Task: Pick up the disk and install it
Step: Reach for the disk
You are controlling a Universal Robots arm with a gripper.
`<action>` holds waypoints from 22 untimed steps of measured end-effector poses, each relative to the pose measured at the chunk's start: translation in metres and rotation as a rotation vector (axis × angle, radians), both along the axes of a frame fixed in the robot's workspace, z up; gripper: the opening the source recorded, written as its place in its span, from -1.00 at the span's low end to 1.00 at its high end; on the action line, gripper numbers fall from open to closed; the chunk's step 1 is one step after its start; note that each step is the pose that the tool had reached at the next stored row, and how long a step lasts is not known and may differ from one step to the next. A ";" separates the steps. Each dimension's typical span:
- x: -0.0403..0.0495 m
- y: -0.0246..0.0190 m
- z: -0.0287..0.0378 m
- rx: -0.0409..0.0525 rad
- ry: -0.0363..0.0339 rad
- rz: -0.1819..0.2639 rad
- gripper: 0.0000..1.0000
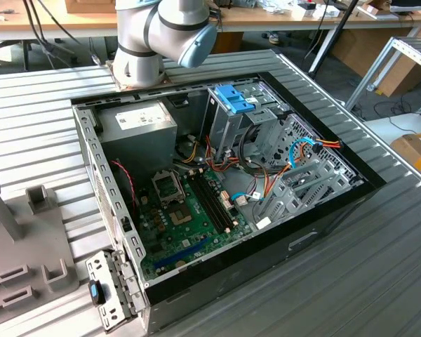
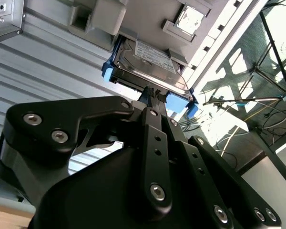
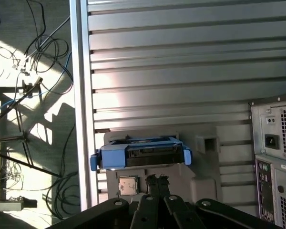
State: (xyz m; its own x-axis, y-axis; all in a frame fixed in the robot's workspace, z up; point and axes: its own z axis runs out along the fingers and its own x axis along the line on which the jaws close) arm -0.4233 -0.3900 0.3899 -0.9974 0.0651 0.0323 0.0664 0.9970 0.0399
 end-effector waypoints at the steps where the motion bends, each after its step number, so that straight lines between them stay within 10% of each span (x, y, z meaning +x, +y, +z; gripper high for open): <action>1: -0.0018 0.0018 -0.0001 -0.0001 0.0002 0.001 -0.79; 22: -0.0371 0.0086 -0.0047 0.0000 -0.0001 0.042 -0.79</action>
